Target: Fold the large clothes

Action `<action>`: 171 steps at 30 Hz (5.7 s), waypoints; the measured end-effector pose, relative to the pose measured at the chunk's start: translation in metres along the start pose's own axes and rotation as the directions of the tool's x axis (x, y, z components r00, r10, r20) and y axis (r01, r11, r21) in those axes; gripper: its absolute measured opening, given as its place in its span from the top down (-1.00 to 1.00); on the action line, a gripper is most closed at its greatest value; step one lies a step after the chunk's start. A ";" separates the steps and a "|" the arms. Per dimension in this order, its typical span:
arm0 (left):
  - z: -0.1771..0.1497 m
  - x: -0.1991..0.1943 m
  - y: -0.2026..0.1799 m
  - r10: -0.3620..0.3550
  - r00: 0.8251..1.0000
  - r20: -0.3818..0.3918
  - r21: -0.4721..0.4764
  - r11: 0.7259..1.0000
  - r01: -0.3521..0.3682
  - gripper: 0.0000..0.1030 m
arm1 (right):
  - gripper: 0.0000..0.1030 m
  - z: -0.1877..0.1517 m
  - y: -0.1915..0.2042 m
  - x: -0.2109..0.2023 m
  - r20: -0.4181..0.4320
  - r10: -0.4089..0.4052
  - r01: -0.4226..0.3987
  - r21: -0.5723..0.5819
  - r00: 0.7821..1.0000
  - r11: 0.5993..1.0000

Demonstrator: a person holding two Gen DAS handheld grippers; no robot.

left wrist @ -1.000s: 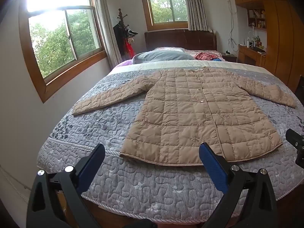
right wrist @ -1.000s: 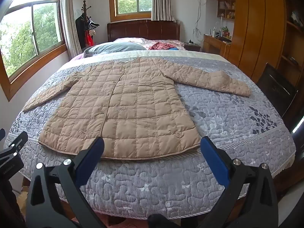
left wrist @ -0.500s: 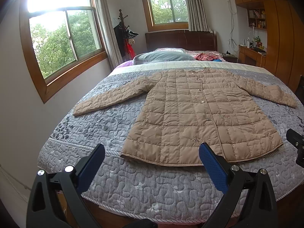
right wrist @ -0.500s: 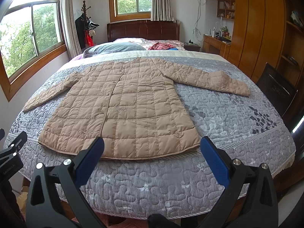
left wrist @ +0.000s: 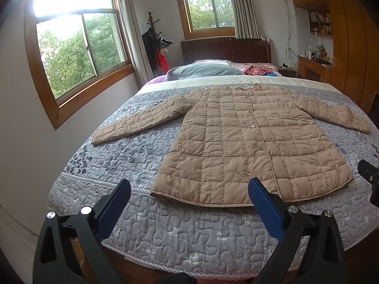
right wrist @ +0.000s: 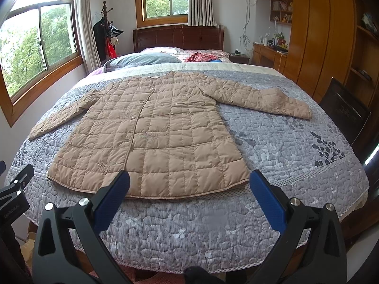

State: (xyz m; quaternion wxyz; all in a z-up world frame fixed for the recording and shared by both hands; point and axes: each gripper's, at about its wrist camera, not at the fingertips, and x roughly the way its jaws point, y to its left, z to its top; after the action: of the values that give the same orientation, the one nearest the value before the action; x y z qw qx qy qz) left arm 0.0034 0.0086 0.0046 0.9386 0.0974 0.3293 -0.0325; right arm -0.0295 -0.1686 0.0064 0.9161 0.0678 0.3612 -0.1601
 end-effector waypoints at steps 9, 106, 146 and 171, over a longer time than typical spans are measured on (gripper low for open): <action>0.000 0.000 -0.001 0.002 1.000 0.000 0.001 1.000 -0.002 -0.93 | -0.94 0.000 0.000 0.000 -0.001 0.001 -0.001 -0.001 1.000 1.000; 0.209 0.392 -0.205 -0.470 0.764 -0.442 -0.116 0.874 0.471 -0.67 | -0.61 0.131 -0.477 0.347 -0.388 -0.050 0.262 0.517 0.920 0.815; 0.214 0.383 -0.191 -0.680 0.607 -0.413 -0.210 0.719 0.662 -0.34 | 0.28 0.264 -0.127 0.363 -0.234 0.464 -0.437 0.162 0.854 0.885; 0.241 0.344 -0.094 -0.585 0.787 -0.197 -0.189 0.810 0.555 0.74 | 0.30 0.224 -0.164 0.375 -0.247 0.472 -0.417 0.243 0.847 0.876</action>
State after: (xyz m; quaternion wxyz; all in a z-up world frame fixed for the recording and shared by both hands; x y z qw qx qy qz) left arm 0.4072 -0.1313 -0.0413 0.8408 -0.0604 0.4581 -0.2821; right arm 0.3152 -0.4677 -0.0880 0.8529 0.2557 0.4536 0.0372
